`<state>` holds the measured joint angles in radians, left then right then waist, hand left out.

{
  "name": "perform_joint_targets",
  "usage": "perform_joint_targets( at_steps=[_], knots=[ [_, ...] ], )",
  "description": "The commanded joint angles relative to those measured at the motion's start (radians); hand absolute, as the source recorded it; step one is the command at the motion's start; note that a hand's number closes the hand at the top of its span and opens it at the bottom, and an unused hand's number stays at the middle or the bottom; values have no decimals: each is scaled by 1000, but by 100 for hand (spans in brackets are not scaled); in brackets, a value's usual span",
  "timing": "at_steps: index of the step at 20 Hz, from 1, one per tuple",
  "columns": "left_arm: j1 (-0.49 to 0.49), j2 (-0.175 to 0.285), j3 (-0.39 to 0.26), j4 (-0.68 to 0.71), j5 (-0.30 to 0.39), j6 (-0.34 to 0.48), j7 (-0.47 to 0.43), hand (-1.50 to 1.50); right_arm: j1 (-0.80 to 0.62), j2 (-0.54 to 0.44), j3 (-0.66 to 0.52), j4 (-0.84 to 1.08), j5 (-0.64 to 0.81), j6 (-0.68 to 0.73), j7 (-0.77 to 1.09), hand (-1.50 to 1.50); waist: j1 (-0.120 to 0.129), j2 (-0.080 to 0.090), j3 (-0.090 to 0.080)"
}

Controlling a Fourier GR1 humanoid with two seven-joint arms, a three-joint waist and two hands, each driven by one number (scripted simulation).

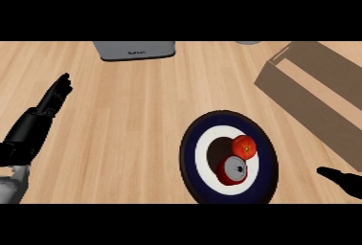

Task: Pick the can from the plate and place it in the cardboard box

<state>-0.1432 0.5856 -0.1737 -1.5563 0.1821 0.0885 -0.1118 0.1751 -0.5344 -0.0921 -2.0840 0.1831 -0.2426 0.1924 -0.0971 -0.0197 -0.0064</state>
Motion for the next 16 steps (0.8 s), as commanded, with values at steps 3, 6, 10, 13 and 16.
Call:
perform_joint_targets(
  at_steps=[3, 6, 10, 13, 16],
  knots=[
    [-45, -23, -36, 30, -10, -49, -7, 0, 198, -105, 56, -336, 228, 60, 142, -150, 38, 12, 2],
    [-85, -55, -49, 34, -22, -46, 10, 0, 259, -151, 63, -442, 291, 144, 243, -150, 57, 17, 3],
    [-82, -36, -42, 8, -7, -75, 21, 0, 242, -261, 150, -420, 335, 254, 406, -150, 85, 19, 0],
    [-68, -50, -58, 40, -28, -79, -13, 0, 194, -354, 186, -447, 287, 357, 540, -150, 93, 21, -1],
    [-75, -83, -91, 21, -63, -49, 5, 0, 88, -389, 284, -474, 235, 438, 704, -150, 116, 23, -1]
  ],
)
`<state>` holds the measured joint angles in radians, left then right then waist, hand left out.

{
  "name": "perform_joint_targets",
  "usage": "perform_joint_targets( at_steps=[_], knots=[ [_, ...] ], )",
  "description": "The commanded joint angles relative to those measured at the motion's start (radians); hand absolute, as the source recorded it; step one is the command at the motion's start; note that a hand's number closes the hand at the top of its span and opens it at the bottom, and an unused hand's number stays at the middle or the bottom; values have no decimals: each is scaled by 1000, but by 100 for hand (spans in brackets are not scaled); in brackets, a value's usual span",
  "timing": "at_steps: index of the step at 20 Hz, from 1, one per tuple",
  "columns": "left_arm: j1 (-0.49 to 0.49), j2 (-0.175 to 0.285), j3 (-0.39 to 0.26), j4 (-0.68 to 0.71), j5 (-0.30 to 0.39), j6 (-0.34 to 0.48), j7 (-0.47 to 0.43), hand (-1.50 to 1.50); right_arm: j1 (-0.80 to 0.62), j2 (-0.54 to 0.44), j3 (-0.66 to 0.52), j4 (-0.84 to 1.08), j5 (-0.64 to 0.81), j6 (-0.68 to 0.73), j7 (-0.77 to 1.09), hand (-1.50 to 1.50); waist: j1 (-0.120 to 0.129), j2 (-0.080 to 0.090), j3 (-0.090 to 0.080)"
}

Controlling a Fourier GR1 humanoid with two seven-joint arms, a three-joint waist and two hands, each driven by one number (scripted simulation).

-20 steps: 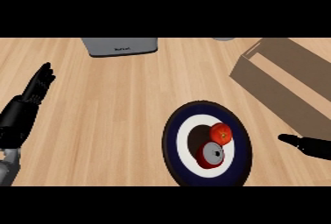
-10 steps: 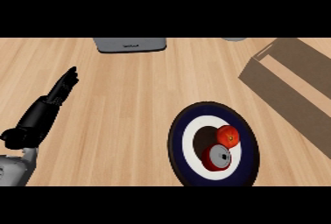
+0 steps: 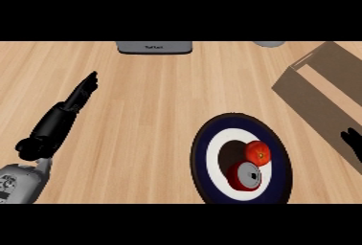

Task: Pick the can from the plate and place it in the cardboard box

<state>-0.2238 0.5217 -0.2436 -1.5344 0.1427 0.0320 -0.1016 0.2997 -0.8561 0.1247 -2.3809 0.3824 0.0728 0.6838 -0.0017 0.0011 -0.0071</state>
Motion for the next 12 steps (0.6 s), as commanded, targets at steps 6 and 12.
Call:
perform_joint_targets(
  at_steps=[6, 12],
  knots=[
    [-42, -38, -25, 4, -24, -3, 29, 0, -272, -33, 295, -143, 46, 223, 529, -150, 42, 4, -1],
    [-38, -46, -29, 19, -37, -20, 12, 0, -459, 79, 447, -34, 3, 264, 727, -150, 40, 1, 0]
  ],
)
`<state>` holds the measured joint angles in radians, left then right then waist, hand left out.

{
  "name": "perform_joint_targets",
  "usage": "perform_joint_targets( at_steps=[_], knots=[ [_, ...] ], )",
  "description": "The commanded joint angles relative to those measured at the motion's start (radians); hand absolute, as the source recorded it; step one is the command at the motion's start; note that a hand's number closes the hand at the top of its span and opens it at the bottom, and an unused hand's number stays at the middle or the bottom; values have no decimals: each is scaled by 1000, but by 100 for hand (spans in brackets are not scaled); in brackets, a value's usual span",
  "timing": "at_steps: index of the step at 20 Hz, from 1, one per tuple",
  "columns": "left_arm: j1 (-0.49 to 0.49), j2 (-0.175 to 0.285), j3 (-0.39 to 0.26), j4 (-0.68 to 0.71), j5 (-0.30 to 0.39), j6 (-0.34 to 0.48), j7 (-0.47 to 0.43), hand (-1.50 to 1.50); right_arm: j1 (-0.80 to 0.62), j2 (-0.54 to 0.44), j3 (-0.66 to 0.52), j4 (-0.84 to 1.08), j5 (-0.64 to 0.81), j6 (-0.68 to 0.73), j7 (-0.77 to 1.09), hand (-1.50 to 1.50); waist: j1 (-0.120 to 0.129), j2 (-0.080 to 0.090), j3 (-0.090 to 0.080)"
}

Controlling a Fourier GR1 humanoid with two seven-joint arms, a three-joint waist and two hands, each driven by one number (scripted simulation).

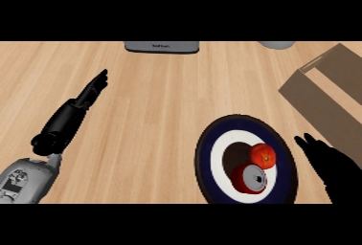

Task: Pick the can from the plate and place it in the cardboard box

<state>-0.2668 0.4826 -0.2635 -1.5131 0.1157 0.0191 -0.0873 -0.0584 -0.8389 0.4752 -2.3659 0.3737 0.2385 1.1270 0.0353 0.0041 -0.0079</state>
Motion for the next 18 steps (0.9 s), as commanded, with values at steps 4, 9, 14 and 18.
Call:
perform_joint_targets(
  at_steps=[4, 9, 14, 18],
  knots=[
    [25, -3, 10, 4, -4, -11, -10, 0, -155, 161, 195, 18, 45, 70, 351, -150, -3, -4, 1],
    [-11, -28, 5, -3, -27, 16, 20, 0, -201, 229, 262, 130, 128, 82, 359, -150, -16, -6, 1],
    [0, 9, 40, -15, 1, -28, 26, 0, -240, 310, 257, 207, 183, 114, 360, -150, -20, -8, 3],
    [26, -2, 38, -1, -17, -24, -15, 0, -280, 385, 278, 302, 214, 145, 360, -150, -17, -5, 3]
  ],
)
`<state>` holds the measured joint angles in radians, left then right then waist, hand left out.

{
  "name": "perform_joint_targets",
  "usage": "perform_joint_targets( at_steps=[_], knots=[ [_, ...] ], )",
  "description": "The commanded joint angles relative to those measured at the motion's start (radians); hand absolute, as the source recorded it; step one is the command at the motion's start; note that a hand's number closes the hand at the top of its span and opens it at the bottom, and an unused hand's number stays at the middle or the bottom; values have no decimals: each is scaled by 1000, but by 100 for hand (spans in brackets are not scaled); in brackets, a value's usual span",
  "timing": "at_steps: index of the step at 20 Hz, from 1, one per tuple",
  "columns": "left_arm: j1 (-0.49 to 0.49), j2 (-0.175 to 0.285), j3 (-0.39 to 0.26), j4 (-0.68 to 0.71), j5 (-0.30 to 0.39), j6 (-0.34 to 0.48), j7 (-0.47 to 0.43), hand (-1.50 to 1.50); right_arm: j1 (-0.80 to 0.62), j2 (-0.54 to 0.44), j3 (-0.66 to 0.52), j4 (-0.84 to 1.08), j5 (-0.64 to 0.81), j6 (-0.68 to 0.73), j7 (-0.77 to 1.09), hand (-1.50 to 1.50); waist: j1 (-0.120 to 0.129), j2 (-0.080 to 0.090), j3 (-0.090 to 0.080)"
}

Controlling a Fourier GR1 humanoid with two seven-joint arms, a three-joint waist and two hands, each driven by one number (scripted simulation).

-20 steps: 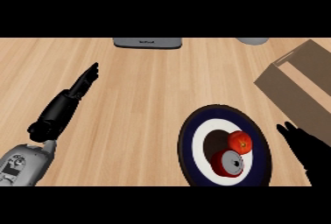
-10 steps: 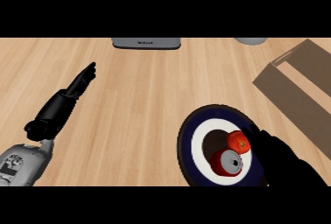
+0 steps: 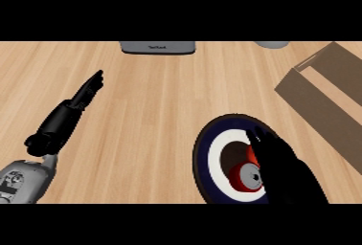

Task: Pick the can from the plate and place it in the cardboard box

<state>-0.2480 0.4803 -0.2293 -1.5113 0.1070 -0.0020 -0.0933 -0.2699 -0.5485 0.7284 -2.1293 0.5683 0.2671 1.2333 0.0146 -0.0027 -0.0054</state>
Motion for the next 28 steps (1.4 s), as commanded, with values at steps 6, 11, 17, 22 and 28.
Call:
perform_joint_targets(
  at_steps=[6, 11, 17, 22, 28],
  knots=[
    [-7, -7, 14, -13, -12, -5, 17, 0, -30, 115, 17, 142, 76, 119, 213, -150, -11, 0, 3],
    [10, -26, 32, 15, -14, -4, -12, 0, 49, 193, 87, 167, 192, 72, 205, -150, -21, 0, 4],
    [31, -19, 47, 22, -30, -32, -22, 0, 34, 266, 18, 247, 205, 112, 120, -150, -15, 3, 4],
    [-10, -18, 62, -6, -31, -37, 28, 0, 42, 325, -19, 244, 242, 187, 159, -150, -20, 1, 4],
    [-3, -34, 91, 25, -28, -61, -2, 0, 108, 298, -69, 342, 322, 136, 1, -150, -20, 4, 5]
  ],
)
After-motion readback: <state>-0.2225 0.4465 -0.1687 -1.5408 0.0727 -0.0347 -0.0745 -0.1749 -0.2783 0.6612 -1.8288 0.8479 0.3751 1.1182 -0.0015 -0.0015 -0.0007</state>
